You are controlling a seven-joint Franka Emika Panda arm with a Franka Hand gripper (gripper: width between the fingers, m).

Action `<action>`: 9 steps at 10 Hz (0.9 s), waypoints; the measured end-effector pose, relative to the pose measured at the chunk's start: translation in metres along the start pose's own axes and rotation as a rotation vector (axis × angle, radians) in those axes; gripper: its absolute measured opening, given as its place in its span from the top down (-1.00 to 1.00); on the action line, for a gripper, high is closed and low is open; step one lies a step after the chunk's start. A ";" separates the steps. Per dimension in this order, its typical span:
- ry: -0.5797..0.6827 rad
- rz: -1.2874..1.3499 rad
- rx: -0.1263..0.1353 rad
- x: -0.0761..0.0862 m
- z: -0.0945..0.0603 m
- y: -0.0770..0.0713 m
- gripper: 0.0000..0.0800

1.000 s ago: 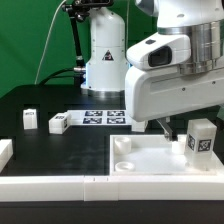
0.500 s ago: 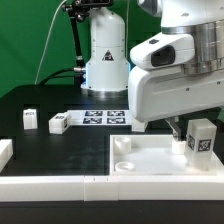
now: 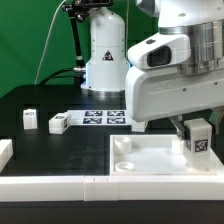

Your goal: Assemble one leg

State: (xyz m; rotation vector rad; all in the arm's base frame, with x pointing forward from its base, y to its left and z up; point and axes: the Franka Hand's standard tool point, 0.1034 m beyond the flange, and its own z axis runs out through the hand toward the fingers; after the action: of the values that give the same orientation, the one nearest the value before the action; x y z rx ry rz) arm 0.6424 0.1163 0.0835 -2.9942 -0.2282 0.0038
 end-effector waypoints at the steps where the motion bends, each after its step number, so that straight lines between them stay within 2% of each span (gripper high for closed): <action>1: 0.000 0.007 0.000 0.000 0.000 0.000 0.26; 6: 0.051 0.595 -0.019 -0.004 0.001 0.001 0.26; 9: 0.067 0.914 -0.021 -0.002 0.001 0.002 0.26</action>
Offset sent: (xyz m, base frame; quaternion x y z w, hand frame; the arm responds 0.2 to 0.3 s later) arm -0.0300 0.0082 -0.0117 -0.0317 0.0193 0.3523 0.9352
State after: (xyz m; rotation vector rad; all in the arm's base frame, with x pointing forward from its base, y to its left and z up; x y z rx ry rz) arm 0.6409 0.1138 0.0826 -2.8141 1.1338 -0.0034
